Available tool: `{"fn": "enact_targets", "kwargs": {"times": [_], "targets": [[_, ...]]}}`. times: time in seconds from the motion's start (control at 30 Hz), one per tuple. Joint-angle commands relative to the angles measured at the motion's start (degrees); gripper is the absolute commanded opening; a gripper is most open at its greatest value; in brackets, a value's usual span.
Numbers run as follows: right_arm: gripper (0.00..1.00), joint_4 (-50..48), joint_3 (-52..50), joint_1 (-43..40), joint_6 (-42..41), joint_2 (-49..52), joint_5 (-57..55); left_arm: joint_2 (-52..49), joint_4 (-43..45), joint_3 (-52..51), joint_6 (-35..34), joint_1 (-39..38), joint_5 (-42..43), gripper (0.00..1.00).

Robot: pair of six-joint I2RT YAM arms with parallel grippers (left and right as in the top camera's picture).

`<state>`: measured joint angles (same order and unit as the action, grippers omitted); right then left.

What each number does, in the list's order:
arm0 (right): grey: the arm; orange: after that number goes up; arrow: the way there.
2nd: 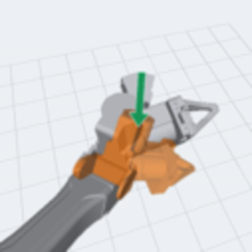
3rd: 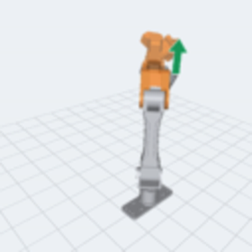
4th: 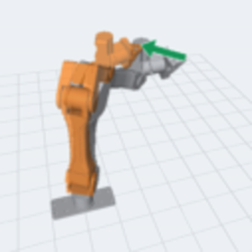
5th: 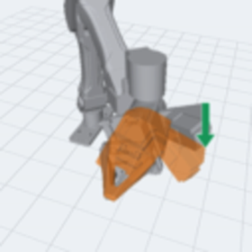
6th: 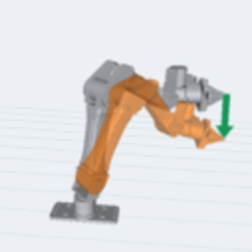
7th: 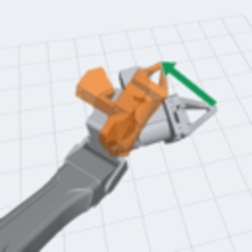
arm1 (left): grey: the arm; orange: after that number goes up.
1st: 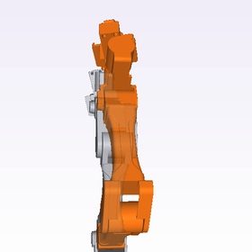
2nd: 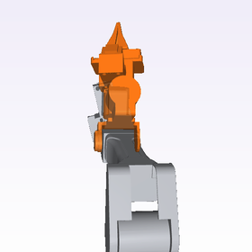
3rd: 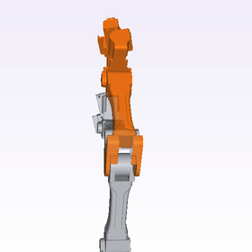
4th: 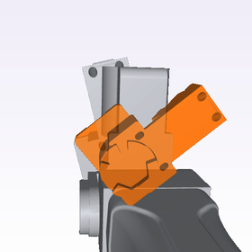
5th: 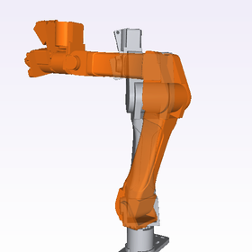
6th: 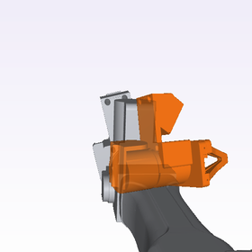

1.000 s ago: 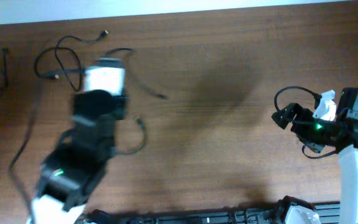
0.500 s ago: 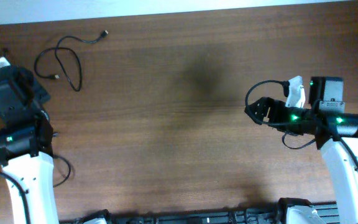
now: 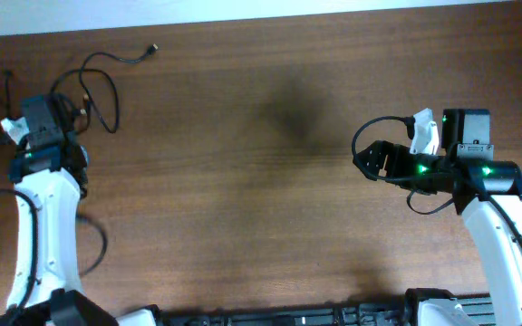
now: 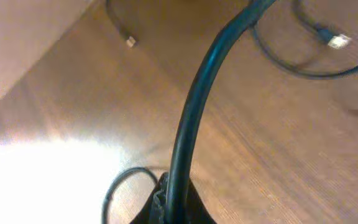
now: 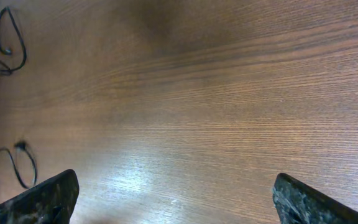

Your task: Untangle cables

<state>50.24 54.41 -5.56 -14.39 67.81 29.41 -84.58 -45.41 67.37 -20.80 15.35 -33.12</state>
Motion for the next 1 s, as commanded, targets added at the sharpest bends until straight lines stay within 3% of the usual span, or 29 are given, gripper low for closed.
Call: {"fn": "enact_targets", "kwargs": {"times": [0.0, 0.07, 0.13, 0.23, 0.33, 0.43, 0.63, 0.77, 0.97], "targets": [[0.99, -0.2, -0.3, 0.4, 0.5, 0.2, -0.7, -0.1, -6.3, 0.2, -15.9, 1.7, -6.6, 0.00], [0.99, -0.2, -0.3, 0.4, 0.5, 0.2, -0.7, 0.1, -8.1, 0.2, -18.6, 4.1, -6.1, 0.00], [0.99, -1.0, -0.3, 0.4, 0.5, 0.2, -0.8, 1.4, -6.5, 1.6, -13.7, 4.8, -5.2, 0.00], [0.99, -2.3, -0.3, 0.4, 0.5, 0.2, -0.7, 7.1, -1.1, 8.5, 3.6, 4.8, 3.6, 0.00], [0.99, -2.3, -0.3, 0.4, 0.5, 0.2, -0.8, 16.0, 4.1, 12.8, 9.8, 4.8, 12.7, 0.00], [0.99, -2.3, -0.3, 0.4, 0.5, 0.2, -1.7, 22.4, 10.3, 12.8, 19.9, 4.8, 12.8, 0.00], [0.99, -2.3, -0.3, 0.4, 0.5, 0.2, -1.6, 24.3, 6.9, 12.8, 21.3, 4.8, 12.8, 0.00], [0.99, -2.3, -0.3, 0.4, 0.5, 0.2, -1.6, 17.7, -0.1, 12.4, 21.3, 4.8, 14.3, 0.00], [0.99, -2.3, -0.3, 0.4, 0.5, 0.2, -1.7, 10.8, 1.9, 12.7, 21.3, 4.8, 8.8, 0.00]]}}
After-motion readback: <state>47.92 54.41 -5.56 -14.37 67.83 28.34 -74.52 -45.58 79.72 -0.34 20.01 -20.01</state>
